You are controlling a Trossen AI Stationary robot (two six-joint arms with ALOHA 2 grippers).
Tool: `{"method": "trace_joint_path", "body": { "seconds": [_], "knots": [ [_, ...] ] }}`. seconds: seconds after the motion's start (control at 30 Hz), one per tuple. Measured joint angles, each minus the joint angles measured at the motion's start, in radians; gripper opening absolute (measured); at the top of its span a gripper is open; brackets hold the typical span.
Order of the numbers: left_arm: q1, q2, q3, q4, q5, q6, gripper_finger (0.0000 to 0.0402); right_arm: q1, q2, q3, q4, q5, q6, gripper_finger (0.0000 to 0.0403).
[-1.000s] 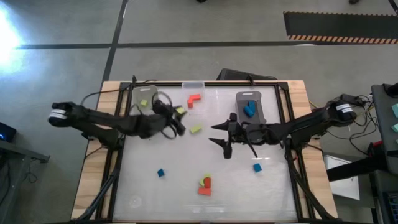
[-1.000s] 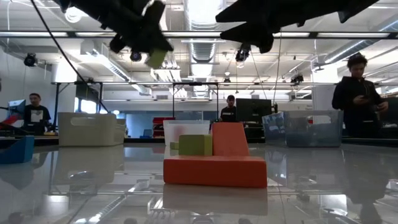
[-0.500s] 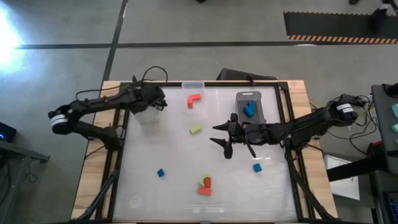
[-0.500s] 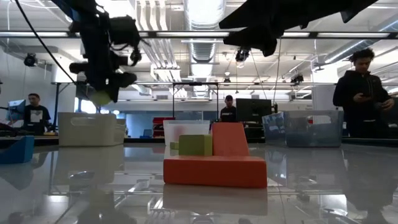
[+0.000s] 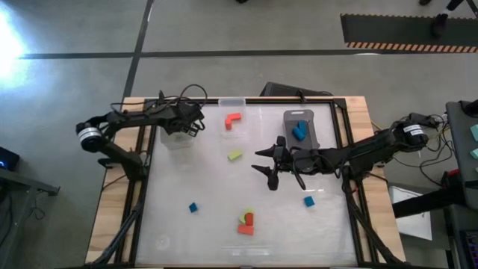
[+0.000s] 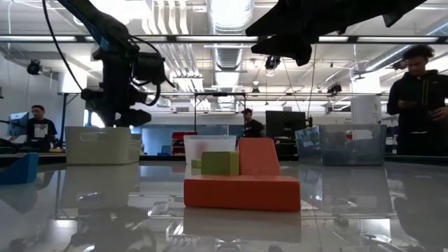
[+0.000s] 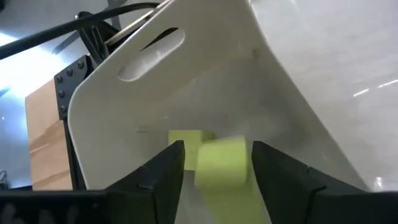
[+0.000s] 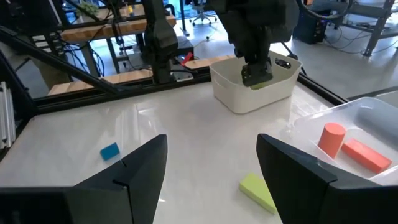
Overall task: Sort & place blocks by color
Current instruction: Put the green block into the white bin, then put the blue block into the black bin
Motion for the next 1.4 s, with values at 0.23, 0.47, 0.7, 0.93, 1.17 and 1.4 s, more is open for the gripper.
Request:
{"method": "trace_joint_path", "body": {
  "seconds": [0.23,0.47,0.7,0.93,1.17,1.4],
  "knots": [
    [-0.016,-0.028,0.0,0.0,-0.002,0.005,0.0181,0.0,0.0,0.0,-0.005,-0.001,0.022,0.0237],
    [-0.172,-0.137,0.003,0.023,0.001,-0.005,0.0182,0.0,0.001,0.0,-0.114,-0.002,0.121,0.0237],
    [-0.49,-0.168,0.001,0.303,0.005,0.033,0.0183,0.0,0.001,0.0,-0.258,-0.003,0.236,0.0237],
    [-0.693,-0.123,0.0,0.506,0.005,0.135,0.0183,0.0,-0.01,0.001,-0.518,-0.085,0.443,0.0237],
    [-0.735,-0.095,0.0,0.563,0.002,0.133,0.0183,0.017,-0.009,0.044,-0.7,-0.296,0.527,0.0227],
    [-0.734,-0.093,0.0,0.56,0.001,0.13,0.0183,0.075,-0.005,0.183,-1.046,-0.3,0.585,0.0207]
  ]
}}
